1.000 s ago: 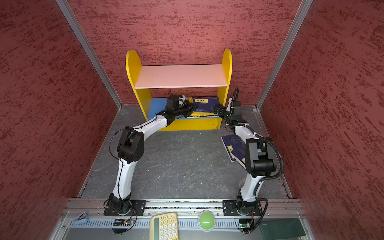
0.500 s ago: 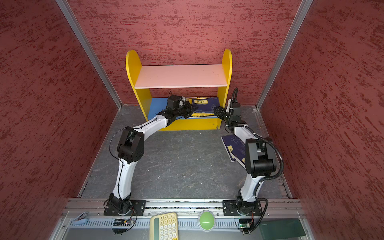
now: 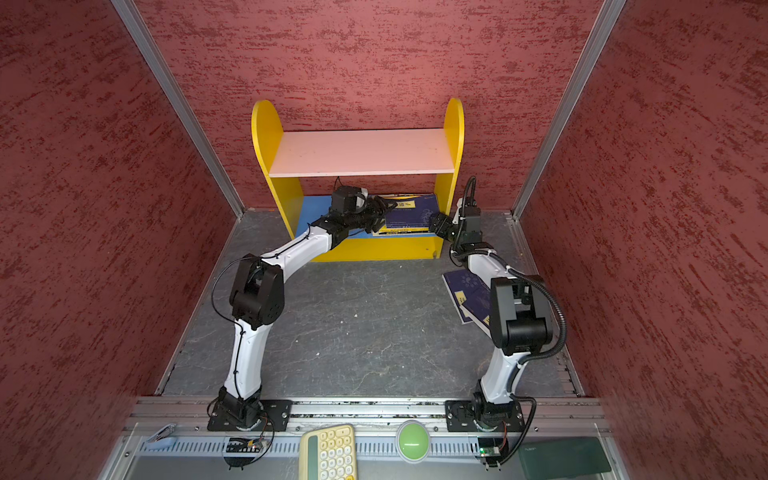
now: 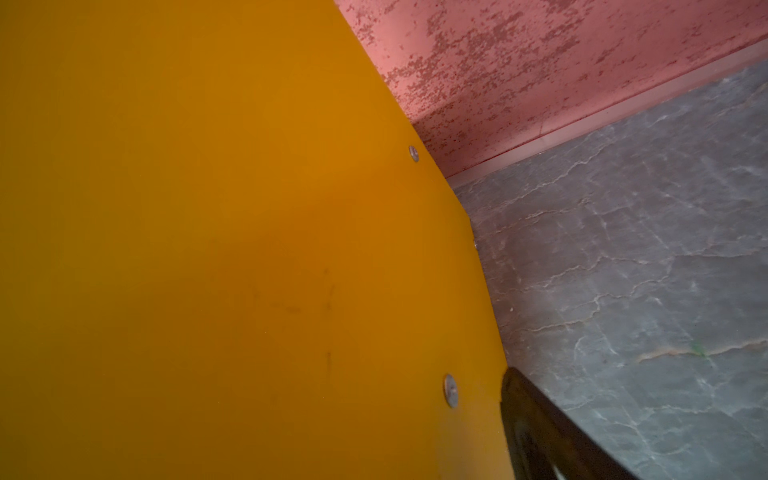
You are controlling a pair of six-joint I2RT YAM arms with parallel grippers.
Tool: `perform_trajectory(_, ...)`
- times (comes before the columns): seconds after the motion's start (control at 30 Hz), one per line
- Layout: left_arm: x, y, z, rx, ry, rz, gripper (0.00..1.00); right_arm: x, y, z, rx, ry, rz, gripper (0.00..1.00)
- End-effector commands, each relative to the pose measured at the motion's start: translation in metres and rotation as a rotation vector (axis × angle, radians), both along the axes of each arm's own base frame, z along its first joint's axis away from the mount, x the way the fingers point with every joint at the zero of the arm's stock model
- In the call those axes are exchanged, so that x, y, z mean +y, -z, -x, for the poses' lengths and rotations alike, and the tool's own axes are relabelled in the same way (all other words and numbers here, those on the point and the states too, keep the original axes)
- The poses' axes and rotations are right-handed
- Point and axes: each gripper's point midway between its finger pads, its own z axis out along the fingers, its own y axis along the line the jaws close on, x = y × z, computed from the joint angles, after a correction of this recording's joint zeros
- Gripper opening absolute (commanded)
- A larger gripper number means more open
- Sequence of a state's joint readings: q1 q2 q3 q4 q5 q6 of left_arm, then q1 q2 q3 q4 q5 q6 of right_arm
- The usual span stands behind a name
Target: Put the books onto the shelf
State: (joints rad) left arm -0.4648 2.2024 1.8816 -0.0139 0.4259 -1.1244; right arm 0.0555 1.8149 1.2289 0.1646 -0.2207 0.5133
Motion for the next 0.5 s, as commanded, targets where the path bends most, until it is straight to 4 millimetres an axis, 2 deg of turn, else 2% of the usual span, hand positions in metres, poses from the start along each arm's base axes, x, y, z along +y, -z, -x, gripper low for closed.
perform_trajectory(0.0,0.0180,0.0027,-0.0026,0.017,-0.048,-0.085,0.69,-0.0044,0.0238,0.0031,0.074,0.019,0.030,0.88)
perform_trajectory(0.2,0.0222,0.0052,-0.0012,0.017,-0.064,-0.151,0.71,-0.0019,0.0198,0.0029,0.071,0.007,0.020,0.88)
perform_trajectory(0.47,0.0164,0.0002,-0.0008,-0.005,-0.044,-0.153,0.72,0.0002,0.0189,0.0032,0.073,0.000,0.004,0.87)
